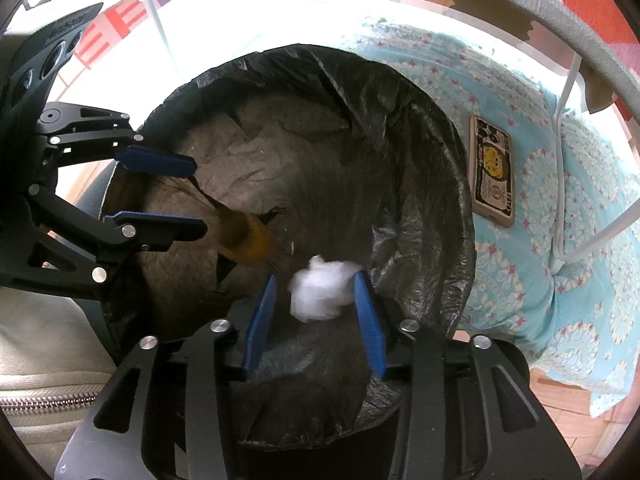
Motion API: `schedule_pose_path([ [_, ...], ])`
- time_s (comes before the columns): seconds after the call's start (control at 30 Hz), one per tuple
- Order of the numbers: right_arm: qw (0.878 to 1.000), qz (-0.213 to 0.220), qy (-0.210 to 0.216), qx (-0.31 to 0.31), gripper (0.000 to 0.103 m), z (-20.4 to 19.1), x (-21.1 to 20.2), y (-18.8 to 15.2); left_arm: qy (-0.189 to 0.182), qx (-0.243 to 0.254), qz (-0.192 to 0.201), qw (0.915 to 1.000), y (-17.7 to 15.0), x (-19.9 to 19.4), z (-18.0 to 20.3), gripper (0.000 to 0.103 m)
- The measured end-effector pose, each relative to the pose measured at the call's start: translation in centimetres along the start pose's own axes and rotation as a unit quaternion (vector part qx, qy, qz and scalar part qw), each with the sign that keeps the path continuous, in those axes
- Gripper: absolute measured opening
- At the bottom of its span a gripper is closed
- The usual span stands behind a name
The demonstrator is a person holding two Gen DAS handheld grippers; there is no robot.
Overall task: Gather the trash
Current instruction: 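Open both tools to drop the tissue and tape roll into the bin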
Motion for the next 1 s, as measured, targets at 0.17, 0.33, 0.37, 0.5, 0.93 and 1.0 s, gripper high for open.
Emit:
schedule_pose_path([
  [0.17, 1.000, 0.002, 0.000, -0.001, 0.045, -0.1, -0.2, 0.1, -0.001, -0.007, -0.001, 1.0000, -0.1, -0.3, -0.3, 0.049],
  [0.33, 1.000, 0.005, 0.001, -0.003, 0.046, -0.2, -0.4, 0.2, -0.001, -0.009, 0.002, 1.0000, -0.2, -0.7, -0.5, 0.049],
  [0.37, 1.000, 0.006, 0.001, -0.003, 0.046, -0.2, -0.5, 0.2, -0.001, -0.008, 0.003, 1.0000, -0.2, -0.9, -0.4, 0.049],
  [0.5, 1.000, 0.008, 0.000, -0.006, 0.046, -0.5, -0.7, 0.2, -0.001, -0.006, 0.008, 0.9999, -0.1, -1.4, -0.1, 0.049],
  [0.93, 0.999, 0.029, 0.000, -0.013, 0.046, -0.8, -2.6, 0.5, 0.007, 0.003, 0.041, 0.9991, 0.9, -4.9, -0.1, 0.049],
  [1.0, 0.999, 0.035, 0.001, -0.015, 0.046, -0.9, -3.1, 0.5, 0.009, 0.005, 0.049, 0.9987, 1.1, -5.6, -0.1, 0.049],
])
Point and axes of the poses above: each gripper's, at about its wrist camera, not at the fingertips, and x roughly the way its jaws point, z to its right, y to its top, the point moved 1 cm from there along x, roughly the way its jaws point, and after that the axes turned 12 degrees about x, right-handed, at the moved point
